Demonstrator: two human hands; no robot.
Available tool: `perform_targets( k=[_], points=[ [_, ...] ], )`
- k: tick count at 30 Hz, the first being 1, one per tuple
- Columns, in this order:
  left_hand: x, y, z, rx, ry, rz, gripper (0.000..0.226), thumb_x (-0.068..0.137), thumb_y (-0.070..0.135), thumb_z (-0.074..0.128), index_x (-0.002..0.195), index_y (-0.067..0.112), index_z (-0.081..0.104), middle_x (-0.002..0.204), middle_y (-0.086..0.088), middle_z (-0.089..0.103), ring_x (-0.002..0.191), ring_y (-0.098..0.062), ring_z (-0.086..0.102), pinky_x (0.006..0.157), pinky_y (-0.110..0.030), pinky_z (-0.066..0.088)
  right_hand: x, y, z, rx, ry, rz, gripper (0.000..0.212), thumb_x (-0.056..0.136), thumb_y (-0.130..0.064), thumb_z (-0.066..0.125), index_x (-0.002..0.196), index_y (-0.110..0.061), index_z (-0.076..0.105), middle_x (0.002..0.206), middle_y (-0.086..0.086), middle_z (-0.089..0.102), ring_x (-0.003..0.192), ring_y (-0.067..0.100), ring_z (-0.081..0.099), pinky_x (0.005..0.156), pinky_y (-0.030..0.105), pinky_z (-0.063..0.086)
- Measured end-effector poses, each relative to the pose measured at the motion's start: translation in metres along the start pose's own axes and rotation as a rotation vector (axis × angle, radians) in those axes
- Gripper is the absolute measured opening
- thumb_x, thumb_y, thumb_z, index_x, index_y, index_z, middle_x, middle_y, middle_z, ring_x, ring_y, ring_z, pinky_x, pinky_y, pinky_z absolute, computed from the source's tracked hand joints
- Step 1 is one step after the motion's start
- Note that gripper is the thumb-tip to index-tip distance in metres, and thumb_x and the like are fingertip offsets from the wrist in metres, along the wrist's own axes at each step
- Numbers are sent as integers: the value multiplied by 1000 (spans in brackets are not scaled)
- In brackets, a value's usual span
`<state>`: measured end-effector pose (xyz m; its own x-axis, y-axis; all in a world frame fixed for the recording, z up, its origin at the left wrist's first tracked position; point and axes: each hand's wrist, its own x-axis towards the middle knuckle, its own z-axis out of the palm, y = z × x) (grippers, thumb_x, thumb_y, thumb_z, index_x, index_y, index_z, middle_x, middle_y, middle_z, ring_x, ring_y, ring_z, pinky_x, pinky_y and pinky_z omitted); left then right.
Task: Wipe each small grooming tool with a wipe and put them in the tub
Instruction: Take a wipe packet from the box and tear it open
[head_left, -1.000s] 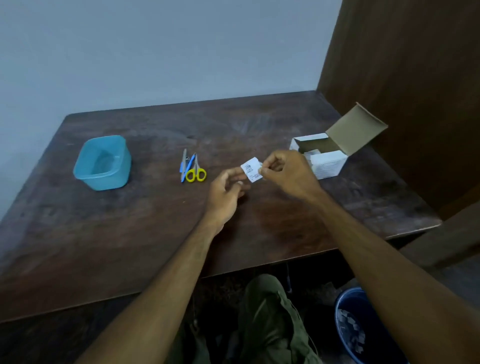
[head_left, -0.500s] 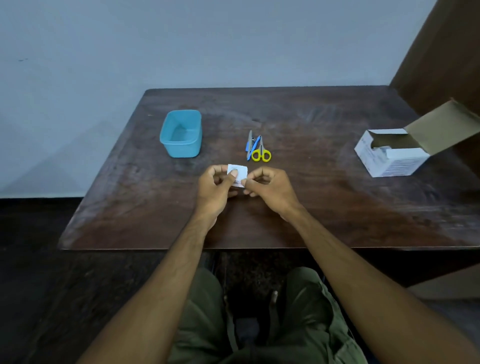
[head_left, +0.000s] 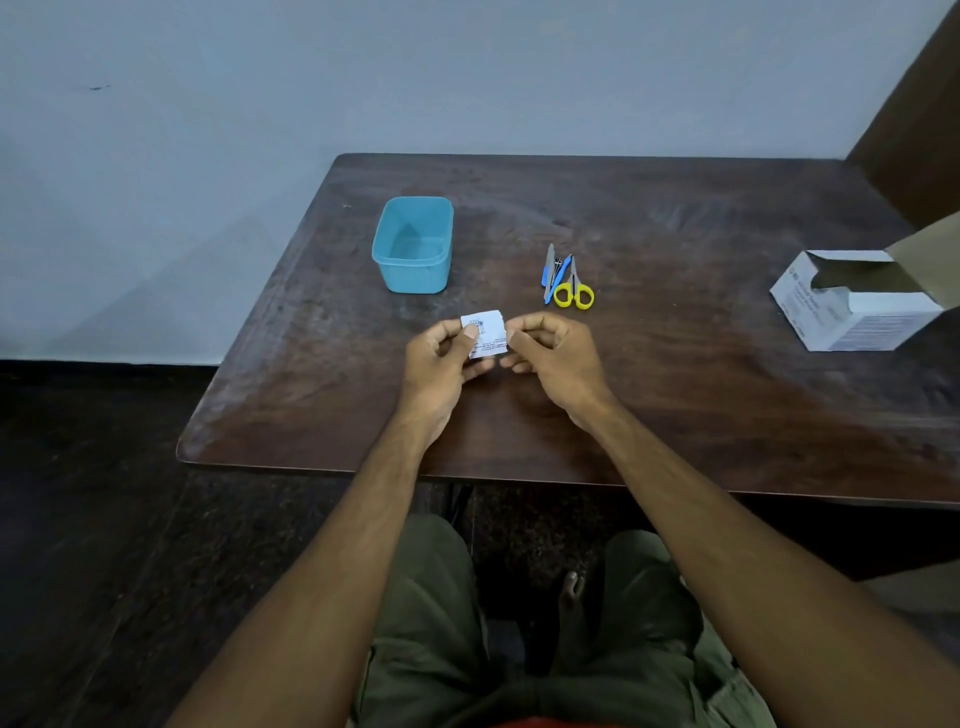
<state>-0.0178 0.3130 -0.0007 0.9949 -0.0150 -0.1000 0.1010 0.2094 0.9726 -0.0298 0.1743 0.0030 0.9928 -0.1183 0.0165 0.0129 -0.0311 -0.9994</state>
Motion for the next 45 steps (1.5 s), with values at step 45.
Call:
perform_targets(
  k=[45],
  points=[
    [13, 9, -55, 587, 304, 155, 18, 87, 14, 68, 104, 10, 65, 96, -6, 73, 75, -11, 66, 67, -23, 52, 2, 2, -6, 145, 47, 30, 8, 91, 2, 59, 96, -1, 63, 79, 9, 69, 60, 12, 66, 60, 21, 54]
  ],
)
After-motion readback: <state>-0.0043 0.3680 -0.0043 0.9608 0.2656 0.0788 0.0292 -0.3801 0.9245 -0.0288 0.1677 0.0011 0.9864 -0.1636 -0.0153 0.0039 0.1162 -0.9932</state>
